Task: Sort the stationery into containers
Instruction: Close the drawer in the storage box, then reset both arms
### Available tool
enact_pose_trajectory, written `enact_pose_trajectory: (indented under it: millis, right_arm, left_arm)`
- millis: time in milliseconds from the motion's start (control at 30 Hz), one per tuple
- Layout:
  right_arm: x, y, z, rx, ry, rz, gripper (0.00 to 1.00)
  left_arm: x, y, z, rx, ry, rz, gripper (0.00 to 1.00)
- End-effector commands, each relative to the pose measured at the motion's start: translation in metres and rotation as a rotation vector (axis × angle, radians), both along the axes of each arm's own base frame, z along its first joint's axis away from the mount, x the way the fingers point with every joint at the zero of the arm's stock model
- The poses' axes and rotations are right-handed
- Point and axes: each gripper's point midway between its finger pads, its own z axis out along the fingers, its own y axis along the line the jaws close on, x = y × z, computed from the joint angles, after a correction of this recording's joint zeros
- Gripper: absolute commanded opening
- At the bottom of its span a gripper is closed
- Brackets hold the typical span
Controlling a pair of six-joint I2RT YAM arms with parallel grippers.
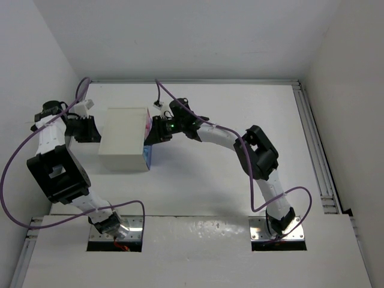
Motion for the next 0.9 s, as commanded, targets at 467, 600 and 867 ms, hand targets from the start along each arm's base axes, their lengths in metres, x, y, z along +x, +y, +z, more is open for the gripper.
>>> enact_pose_trajectory:
  millis: [467, 600, 867]
  right_arm:
    - [0.081, -0.171, 0.085, -0.148, -0.330, -0.177, 0.63]
    - [0.097, -0.244, 0.102, -0.257, -0.438, -0.261, 0.80]
    - [0.089, -0.372, 0.114, -0.364, -0.415, -0.511, 0.84]
  left_arm:
    - [0.108, 0.044, 0.200, 0.449, -0.429, -0.058, 0.72]
    - [0.118, -0.021, 0.203, 0.485, -0.466, -0.197, 1.00]
    - [0.131, -0.114, 0.178, 0.364, -0.481, -0.299, 1.00]
